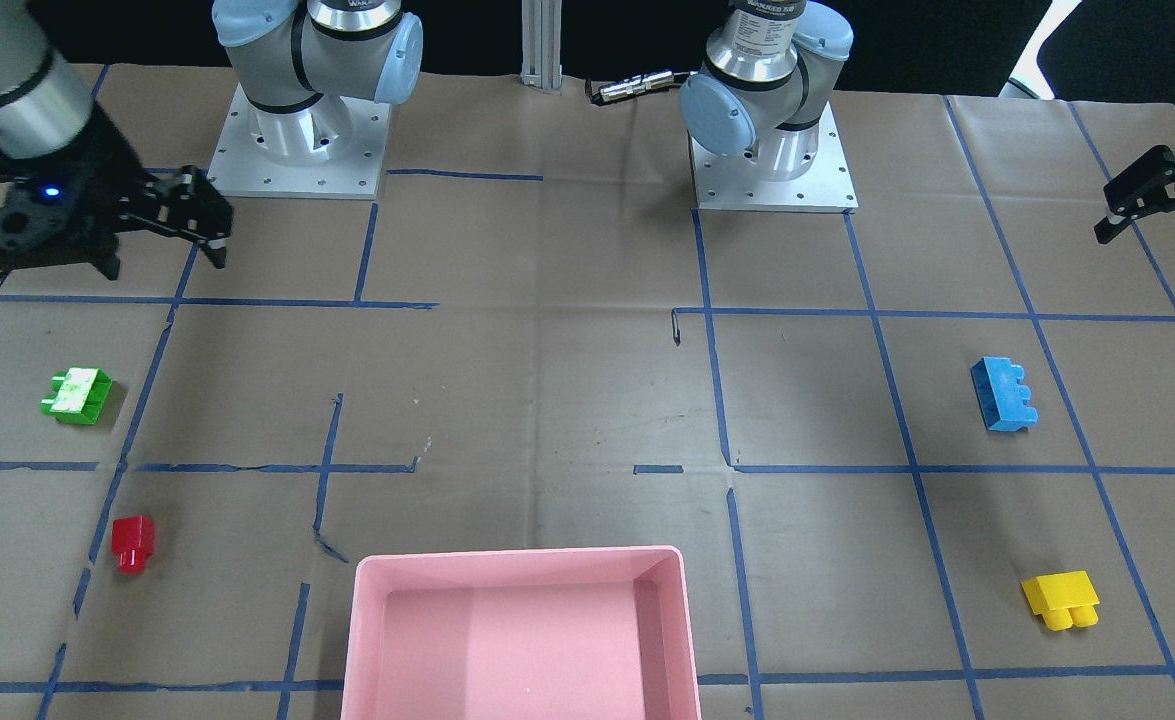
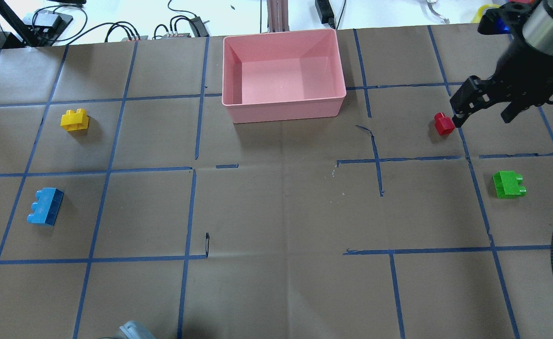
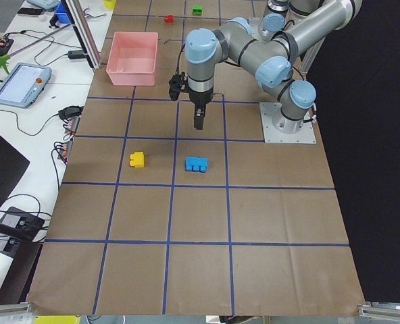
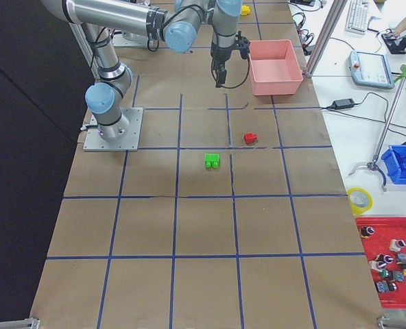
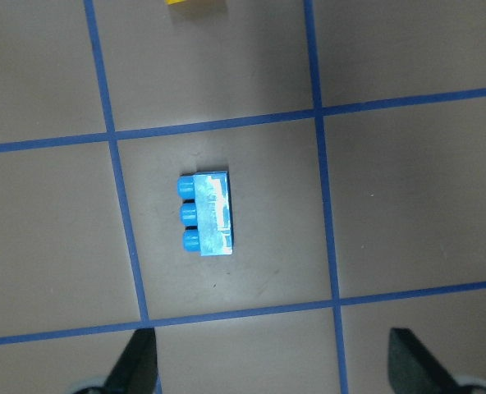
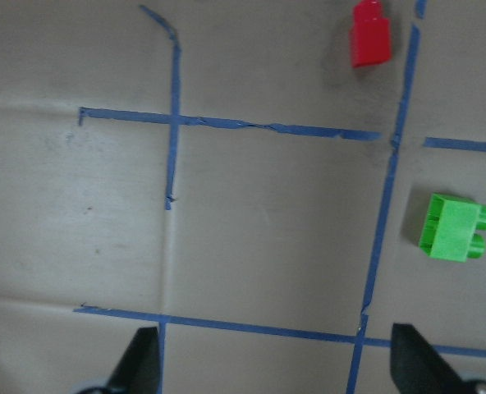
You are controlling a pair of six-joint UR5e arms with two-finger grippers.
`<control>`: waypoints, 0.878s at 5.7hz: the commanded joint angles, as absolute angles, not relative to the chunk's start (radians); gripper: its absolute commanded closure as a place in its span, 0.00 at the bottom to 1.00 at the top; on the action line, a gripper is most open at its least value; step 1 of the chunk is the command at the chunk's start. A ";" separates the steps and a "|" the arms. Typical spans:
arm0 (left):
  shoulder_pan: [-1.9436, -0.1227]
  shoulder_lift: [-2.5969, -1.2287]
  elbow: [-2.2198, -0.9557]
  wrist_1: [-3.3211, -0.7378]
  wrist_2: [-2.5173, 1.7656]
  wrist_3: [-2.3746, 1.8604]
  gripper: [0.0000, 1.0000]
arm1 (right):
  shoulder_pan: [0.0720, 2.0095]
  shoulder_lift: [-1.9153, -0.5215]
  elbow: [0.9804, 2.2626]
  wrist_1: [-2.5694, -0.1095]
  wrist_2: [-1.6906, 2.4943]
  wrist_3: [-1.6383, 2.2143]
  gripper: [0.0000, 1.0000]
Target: Put all blocks into box
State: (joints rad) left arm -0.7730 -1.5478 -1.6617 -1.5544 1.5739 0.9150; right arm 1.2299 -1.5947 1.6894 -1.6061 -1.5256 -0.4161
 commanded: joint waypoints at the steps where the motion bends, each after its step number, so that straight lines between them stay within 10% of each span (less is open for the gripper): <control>1: -0.738 -1.568 -1.722 -1.452 1.572 0.931 0.01 | 1.071 -1.595 1.814 -1.870 -1.531 -0.585 0.00; 5: -0.742 -1.701 -1.923 -1.086 1.462 0.771 0.01 | 0.933 -1.470 1.936 -2.009 -1.464 -0.604 0.00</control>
State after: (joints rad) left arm -0.7414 -1.6631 -1.9002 -1.1224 1.5091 0.8251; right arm 0.9382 -1.4969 1.9148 -1.9835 -1.4760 -0.5949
